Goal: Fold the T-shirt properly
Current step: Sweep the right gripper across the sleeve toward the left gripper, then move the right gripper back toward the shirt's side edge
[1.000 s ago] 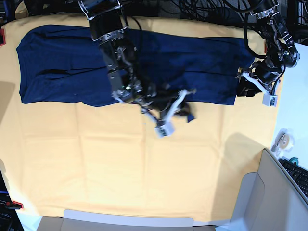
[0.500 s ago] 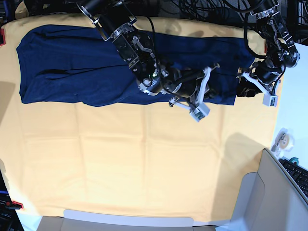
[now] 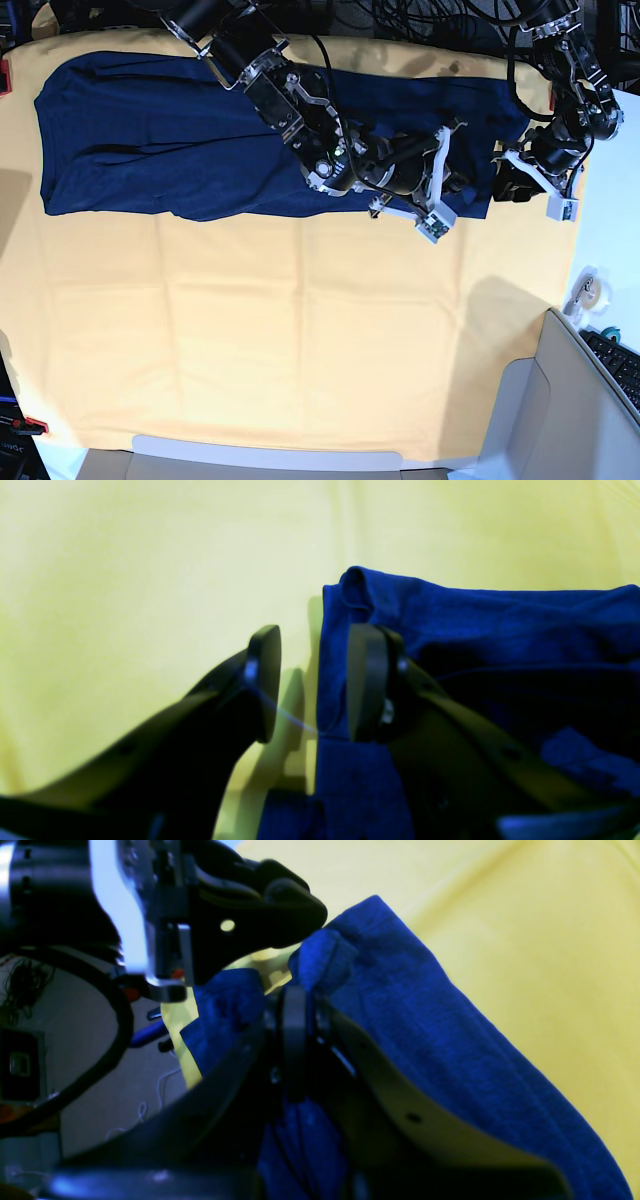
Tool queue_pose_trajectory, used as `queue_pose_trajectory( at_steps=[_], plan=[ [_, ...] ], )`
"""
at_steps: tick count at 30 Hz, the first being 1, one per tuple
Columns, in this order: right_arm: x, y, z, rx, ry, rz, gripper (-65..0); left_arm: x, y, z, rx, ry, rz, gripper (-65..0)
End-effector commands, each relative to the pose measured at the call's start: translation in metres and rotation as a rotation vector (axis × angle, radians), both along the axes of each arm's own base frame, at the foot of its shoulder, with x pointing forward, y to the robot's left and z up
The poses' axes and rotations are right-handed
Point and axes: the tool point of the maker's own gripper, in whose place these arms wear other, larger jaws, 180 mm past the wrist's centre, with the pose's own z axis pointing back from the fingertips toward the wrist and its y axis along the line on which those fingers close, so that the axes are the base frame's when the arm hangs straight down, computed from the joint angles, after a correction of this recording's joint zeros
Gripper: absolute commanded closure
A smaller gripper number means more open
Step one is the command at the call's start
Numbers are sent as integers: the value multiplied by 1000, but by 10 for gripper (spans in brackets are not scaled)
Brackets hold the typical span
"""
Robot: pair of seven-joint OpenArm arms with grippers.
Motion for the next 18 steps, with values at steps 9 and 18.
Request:
queue_pose_trajectory(
  at_steps=[9, 18],
  plan=[
    [9, 9, 16, 41, -32, 2, -142, 8, 6, 14, 11, -51, 6, -218],
    [11, 9, 25, 61, -49, 1, -345, 8, 6, 14, 11, -51, 6, -219]
  ],
)
